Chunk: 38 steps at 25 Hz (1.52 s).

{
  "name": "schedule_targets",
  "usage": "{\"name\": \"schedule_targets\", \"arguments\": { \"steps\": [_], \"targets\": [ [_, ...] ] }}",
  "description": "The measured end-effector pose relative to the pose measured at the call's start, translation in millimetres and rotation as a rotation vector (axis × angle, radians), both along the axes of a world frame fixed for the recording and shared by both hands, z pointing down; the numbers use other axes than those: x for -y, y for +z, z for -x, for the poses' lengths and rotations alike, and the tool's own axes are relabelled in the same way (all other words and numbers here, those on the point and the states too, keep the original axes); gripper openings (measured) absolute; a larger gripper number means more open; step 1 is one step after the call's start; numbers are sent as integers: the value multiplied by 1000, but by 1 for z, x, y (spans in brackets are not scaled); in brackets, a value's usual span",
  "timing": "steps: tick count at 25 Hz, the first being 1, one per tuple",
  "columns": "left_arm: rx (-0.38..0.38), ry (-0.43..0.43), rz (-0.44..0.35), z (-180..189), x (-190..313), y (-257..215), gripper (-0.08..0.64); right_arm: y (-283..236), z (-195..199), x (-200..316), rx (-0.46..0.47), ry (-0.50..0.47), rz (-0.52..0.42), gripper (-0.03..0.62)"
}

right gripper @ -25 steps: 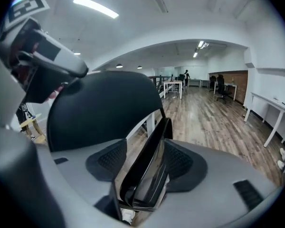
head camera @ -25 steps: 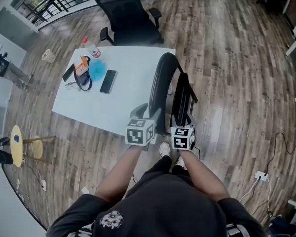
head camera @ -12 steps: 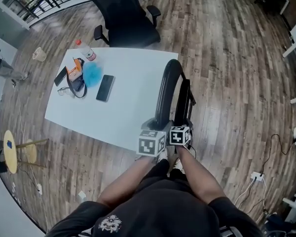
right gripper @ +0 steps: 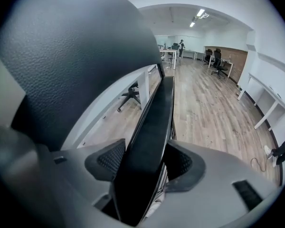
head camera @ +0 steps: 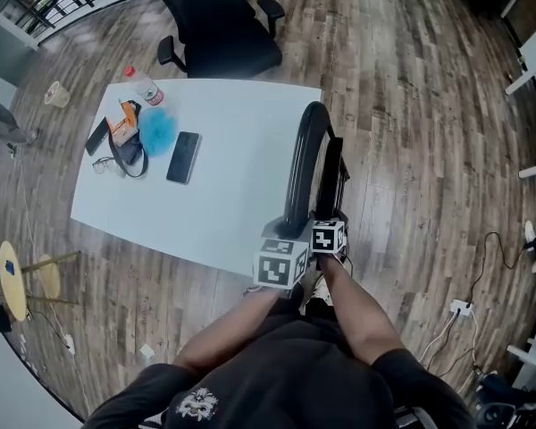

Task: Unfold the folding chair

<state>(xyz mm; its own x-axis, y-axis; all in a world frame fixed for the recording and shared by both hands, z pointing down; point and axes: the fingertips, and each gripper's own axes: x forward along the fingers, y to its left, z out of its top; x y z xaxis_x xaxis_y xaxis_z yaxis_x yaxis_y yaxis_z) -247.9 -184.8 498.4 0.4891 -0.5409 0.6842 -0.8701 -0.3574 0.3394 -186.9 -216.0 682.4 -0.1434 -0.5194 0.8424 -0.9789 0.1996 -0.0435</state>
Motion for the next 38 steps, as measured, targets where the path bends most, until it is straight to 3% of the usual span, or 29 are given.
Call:
{"name": "schedule_targets", "arguments": {
  "steps": [5,11,16,21,25,29,32,38],
  "targets": [
    [22,9,-6,1,0,1,118,3,-11,-2,40,5,-1,256],
    [75,25,-11,0,-2,7,114,2,-63,-13,125,37,-14,255],
    [104,26,0,-14,-6,16,114,2,-133,-26,271,57,-27,253],
    [158,-17,-1,-53,-6,27,120,14,-220,-39,474,52,1,253],
    [226,-63,3,-90,-10,40,164,33,-288,-54,604,16,36,335],
    [261,-85,53,-115,-14,67,191,67,-355,-57,728,89,61,378],
    [281,-87,95,-134,-22,91,218,98,-403,-67,770,119,88,383],
    [298,-136,130,-175,-29,130,261,171,-492,-76,748,156,117,383]
  ]
}}
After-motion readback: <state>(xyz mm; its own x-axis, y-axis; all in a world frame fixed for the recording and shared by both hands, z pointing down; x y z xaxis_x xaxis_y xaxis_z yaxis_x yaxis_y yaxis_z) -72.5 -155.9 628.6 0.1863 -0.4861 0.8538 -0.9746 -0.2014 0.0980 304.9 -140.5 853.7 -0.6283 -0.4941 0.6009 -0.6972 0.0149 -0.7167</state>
